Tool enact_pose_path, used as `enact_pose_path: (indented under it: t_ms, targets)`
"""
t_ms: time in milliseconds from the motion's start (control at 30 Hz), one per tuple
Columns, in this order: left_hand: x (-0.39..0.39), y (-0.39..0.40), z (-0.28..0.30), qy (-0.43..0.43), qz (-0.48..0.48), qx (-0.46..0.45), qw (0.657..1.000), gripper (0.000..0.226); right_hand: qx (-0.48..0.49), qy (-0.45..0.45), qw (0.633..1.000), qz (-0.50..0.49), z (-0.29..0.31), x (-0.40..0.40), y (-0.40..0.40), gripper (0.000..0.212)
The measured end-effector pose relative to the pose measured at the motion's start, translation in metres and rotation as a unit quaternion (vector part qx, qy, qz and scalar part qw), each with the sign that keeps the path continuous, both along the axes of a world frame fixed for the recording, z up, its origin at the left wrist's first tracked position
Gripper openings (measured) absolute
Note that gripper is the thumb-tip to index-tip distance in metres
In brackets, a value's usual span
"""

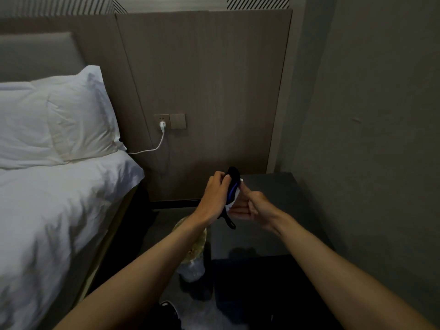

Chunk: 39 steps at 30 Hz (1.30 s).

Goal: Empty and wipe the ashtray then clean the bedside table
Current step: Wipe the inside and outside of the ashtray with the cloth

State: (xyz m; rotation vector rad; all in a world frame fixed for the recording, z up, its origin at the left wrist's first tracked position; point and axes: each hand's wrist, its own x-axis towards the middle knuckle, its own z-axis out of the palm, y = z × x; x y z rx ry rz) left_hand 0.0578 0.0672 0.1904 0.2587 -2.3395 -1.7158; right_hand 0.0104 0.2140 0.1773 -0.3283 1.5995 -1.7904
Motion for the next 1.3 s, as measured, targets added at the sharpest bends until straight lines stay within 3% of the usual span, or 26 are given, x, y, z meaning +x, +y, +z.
enact_pose_path:
  t_ms: [133,267,367,433,500,667,767,867,1000,1167,1300]
  targets:
    - [0.011,-0.002,-0.005,0.095,-0.046,-0.05,0.993,0.031,-0.031,-0.091,0.995,0.025,0.004,0.004,0.004,0.073]
    - [0.017,-0.004,-0.002,0.183,-0.076,-0.158,0.967,0.041,-0.096,-0.192,0.976,0.042,0.004,0.007,0.006,0.07]
    - [0.018,-0.01,0.003,0.238,-0.097,-0.249,0.934,0.04,-0.103,-0.211,0.97,0.057,0.005,0.01,0.002,0.064]
    - [0.019,-0.009,0.004,0.248,-0.085,-0.228,0.938,0.032,-0.109,-0.209,0.969,0.072,0.005,0.01,0.001,0.071]
    - [0.019,-0.006,0.003,0.231,-0.066,-0.192,0.951,0.023,-0.119,-0.203,0.969,0.076,0.005,0.011,-0.001,0.073]
    - [0.015,-0.009,0.002,0.137,-0.069,-0.127,0.98,0.013,-0.086,-0.165,0.982,0.026,0.003,0.013,-0.001,0.047]
    - [0.01,-0.009,0.004,0.08,-0.064,-0.122,0.987,0.016,-0.053,-0.106,0.993,0.03,0.003,0.013,-0.006,0.026]
    - [0.004,-0.012,0.012,0.036,-0.061,-0.127,0.989,0.029,-0.056,-0.056,0.997,0.007,0.002,0.012,-0.01,0.031]
    - [0.002,-0.016,0.019,-0.016,-0.055,-0.032,0.998,0.023,-0.017,0.047,0.999,-0.02,0.0,0.008,-0.01,0.018]
    - [-0.001,-0.018,0.019,-0.082,-0.015,0.018,0.996,0.032,0.002,0.177,0.983,-0.053,0.001,0.011,-0.011,0.048]
    - [0.0,-0.019,0.02,-0.128,-0.015,0.063,0.99,0.07,0.029,0.244,0.968,-0.045,0.001,0.004,-0.01,0.086]
